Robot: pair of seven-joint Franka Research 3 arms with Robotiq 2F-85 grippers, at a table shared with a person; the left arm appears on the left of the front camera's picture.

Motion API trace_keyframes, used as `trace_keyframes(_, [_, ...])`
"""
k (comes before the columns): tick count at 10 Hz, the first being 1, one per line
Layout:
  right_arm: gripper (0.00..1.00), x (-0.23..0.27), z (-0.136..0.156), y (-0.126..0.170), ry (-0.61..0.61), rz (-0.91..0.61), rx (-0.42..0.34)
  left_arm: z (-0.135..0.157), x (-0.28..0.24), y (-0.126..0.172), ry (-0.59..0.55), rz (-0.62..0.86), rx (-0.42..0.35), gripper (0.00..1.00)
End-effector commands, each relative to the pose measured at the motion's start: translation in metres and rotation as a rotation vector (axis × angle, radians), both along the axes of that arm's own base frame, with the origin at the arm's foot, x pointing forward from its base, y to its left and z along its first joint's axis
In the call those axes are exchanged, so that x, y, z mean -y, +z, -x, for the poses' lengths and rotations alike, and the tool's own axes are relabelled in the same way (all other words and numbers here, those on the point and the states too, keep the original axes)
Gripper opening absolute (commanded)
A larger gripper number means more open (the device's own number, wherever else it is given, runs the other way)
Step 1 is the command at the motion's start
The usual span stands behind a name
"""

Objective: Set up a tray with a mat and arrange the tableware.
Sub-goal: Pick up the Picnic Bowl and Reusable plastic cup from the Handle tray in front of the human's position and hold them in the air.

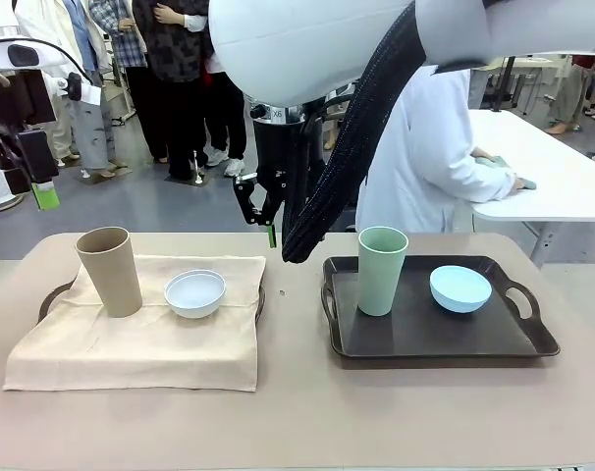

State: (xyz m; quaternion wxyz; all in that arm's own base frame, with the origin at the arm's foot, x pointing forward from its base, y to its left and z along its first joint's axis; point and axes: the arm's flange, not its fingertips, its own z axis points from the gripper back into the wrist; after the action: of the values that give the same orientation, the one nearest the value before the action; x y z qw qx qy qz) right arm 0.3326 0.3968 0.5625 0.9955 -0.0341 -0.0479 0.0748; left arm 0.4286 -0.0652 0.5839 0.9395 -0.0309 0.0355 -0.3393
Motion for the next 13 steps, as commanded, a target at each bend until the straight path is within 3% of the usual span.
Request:
trace_keyframes(1, [0.67,0.000,0.000,0.000,0.000,0.000,0.000,0.002,0.001,0.001,-0.003,-0.016,-0.002,1.00])
trace_keyframes(2, [0.67,0.014,-0.006,0.003,0.140,0.017,0.023,0.000,0.000,0.000,0.000,0.000,0.000,1.00])
trace_keyframes(4, [0.67,0.079,-0.047,-0.008,0.106,-0.036,-0.005,-0.002,-0.001,-0.008,0.134,0.087,-0.010,1.00])
trace_keyframes(6, [0.67,0.133,-0.060,-0.003,0.112,-0.166,-0.020,-0.010,-0.005,-0.011,0.205,0.140,-0.018,1.00])
trace_keyframes(10, [0.67,0.273,-0.044,0.023,0.027,-0.461,0.009,-0.031,-0.039,-0.014,0.262,0.332,-0.070,1.00])
trace_keyframes(13, [0.67,0.355,-0.030,0.006,0.001,-0.693,0.033,-0.028,-0.070,-0.019,0.275,0.601,-0.146,1.00])
